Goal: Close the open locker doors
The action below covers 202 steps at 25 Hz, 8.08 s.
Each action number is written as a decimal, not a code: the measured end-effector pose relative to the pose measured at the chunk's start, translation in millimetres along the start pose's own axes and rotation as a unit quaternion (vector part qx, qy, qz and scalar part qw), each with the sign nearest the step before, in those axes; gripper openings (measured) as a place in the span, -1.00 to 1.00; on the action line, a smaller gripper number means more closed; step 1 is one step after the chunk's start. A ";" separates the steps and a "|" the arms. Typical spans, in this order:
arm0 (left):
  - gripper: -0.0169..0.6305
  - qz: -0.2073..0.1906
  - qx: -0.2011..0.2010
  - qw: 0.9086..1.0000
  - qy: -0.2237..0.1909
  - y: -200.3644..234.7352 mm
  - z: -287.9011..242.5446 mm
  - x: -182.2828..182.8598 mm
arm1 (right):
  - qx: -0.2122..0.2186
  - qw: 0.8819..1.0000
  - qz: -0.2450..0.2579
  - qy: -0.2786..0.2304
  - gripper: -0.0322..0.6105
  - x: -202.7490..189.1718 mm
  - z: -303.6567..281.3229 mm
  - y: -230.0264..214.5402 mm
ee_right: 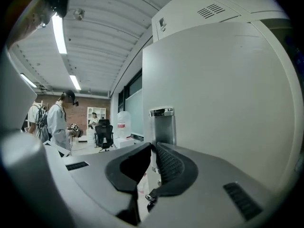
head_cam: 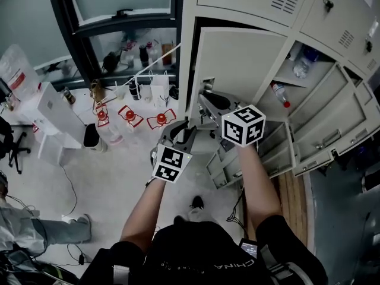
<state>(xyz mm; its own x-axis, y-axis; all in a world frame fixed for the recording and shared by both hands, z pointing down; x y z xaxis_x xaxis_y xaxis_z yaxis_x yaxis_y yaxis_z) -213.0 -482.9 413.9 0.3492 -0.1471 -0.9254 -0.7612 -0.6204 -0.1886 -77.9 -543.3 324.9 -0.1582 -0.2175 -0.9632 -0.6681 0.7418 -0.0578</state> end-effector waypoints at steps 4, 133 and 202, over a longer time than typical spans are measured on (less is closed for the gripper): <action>-0.63 0.004 0.009 1.000 0.001 7.2 -12.9 0.5 | -0.004 1.000 -0.004 -0.004 -0.72 3.3 -14.7 -10.3; -0.89 0.129 -0.170 0.969 -0.125 -72.0 83.2 -35.5 | -0.197 0.980 0.010 0.029 -0.74 -96.6 146.4 77.2; -0.88 0.014 -0.057 0.997 -0.046 -282.5 228.6 -20.6 | -0.176 0.982 0.044 0.054 -0.75 -168.9 351.2 208.6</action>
<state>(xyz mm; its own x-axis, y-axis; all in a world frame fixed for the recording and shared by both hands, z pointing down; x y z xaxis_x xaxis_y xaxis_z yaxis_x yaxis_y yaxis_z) -130.1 -128.4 411.1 0.2729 -0.0986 -0.9570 -0.7019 -0.7007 -0.1280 64.7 -129.0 383.2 -0.2909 -0.2420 -0.9256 -0.8548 0.5002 0.1379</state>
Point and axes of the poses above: the fingertips, and each gripper's own axes: z backward along the fingers, y to its left, x out of its top, the point moved 9 cm from there along z, backward along the fingers, and after that the axes turned 9 degrees about y, right-handed, at the moved point
